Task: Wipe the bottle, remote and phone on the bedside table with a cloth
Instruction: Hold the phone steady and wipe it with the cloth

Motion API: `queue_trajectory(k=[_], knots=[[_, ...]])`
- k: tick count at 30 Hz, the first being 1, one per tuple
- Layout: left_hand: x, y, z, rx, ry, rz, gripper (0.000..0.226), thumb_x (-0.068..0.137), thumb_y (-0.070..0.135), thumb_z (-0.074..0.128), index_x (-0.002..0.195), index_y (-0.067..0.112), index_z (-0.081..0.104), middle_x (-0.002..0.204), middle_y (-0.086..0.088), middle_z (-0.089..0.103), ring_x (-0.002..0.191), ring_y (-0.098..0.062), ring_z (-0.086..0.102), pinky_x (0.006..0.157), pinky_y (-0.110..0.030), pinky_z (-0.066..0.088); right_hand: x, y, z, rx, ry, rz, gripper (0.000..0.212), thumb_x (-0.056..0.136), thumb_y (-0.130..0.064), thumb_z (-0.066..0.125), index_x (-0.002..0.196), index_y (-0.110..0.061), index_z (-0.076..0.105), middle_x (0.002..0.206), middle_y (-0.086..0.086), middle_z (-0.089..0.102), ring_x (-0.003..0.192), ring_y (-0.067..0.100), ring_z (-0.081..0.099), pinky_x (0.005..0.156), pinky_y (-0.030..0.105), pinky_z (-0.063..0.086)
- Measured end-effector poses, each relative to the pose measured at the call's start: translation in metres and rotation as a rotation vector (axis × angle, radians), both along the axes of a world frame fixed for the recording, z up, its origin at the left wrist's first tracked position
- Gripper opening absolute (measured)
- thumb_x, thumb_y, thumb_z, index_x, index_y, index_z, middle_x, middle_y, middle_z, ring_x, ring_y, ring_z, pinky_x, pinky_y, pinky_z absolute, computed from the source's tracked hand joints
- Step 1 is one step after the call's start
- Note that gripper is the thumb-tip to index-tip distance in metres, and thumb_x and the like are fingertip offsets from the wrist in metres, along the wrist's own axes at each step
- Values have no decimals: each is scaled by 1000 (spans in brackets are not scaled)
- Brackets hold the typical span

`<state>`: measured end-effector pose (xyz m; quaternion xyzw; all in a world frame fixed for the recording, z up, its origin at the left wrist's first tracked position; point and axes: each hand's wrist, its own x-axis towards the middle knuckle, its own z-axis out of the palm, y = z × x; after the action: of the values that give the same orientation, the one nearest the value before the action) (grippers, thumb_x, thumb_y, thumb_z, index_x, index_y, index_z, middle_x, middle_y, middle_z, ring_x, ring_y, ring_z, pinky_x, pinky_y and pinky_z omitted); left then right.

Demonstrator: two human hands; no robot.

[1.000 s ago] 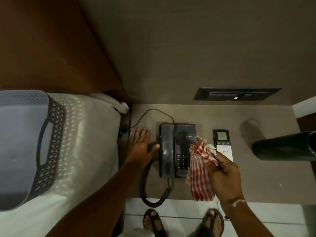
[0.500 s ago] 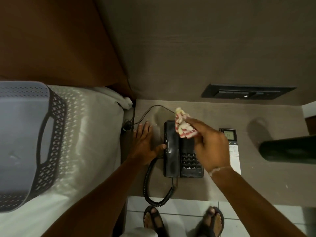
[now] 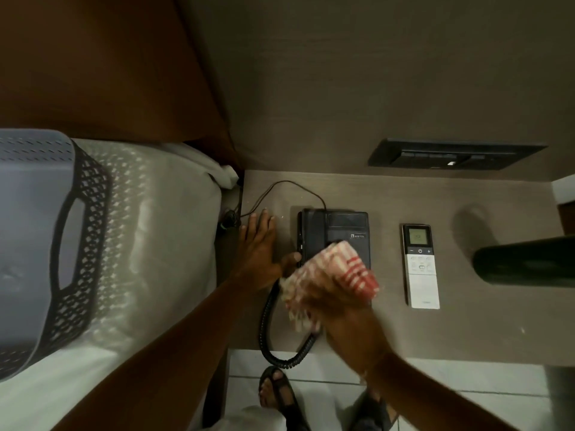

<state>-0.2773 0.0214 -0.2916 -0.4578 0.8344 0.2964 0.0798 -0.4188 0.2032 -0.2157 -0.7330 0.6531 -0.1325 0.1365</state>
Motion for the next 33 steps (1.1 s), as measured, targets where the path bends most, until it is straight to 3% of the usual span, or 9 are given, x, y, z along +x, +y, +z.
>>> queue_trajectory(k=[5,10,15,19,23,24,26,30,33], knots=[[1,-1,0,-16,-10,-6,114,74,87,29,159,17,-1,168,-8,-11,152,-28,-19,123,-51,-7,17,47,6,167,-57,124,34,59,-15,84,89,-30,75,101,-9,73,102,14,68,86,34,56],[3,-1,0,-25,6,-15,117,72,92,25,159,18,0,168,-7,-11,152,-26,-18,123,-48,-8,-12,29,38,80,-295,-234,51,70,4,72,113,-22,69,111,1,71,92,16,70,74,34,60],[3,-1,2,-26,30,1,118,70,92,24,159,17,3,168,-7,-8,153,-25,-17,120,-45,-12,-56,-76,59,-62,-151,-405,62,74,4,66,126,-29,57,134,0,59,120,20,57,94,40,51],[0,-1,2,-27,0,11,113,74,87,32,158,16,4,169,-8,-6,153,-27,-15,121,-47,-9,-56,-128,30,93,-1,-188,62,83,5,56,135,-28,52,149,-5,43,142,19,30,107,44,38],[-1,0,0,-42,1,1,107,80,79,46,159,19,5,169,-9,-3,154,-30,-11,122,-50,-5,-39,-107,1,154,41,-115,55,93,-12,48,143,-33,41,157,-3,28,146,22,15,116,39,6],[0,-1,0,-37,-5,-9,107,80,76,50,159,20,4,169,-9,-5,153,-30,-12,122,-50,-4,-34,-92,-2,160,25,-78,49,95,-21,43,143,-34,40,156,-3,29,146,22,17,117,41,4],[1,-1,1,-11,-16,-21,112,78,75,53,159,17,2,168,-10,-9,153,-30,-15,122,-49,-7,-25,-51,-2,170,-175,-91,41,95,-28,45,135,-32,52,148,-2,45,139,20,36,116,47,22],[1,0,0,-9,-9,18,116,73,87,34,159,17,3,168,-7,-10,152,-27,-18,121,-46,-10,-2,14,-1,73,-267,-26,46,70,1,74,112,-19,70,122,2,66,120,18,56,106,29,34],[1,1,-1,-23,-10,20,113,74,87,31,159,18,3,168,-6,-9,152,-26,-18,121,-46,-10,9,36,2,159,-148,73,52,52,-5,88,94,-32,76,109,-9,72,107,17,66,93,31,47]])
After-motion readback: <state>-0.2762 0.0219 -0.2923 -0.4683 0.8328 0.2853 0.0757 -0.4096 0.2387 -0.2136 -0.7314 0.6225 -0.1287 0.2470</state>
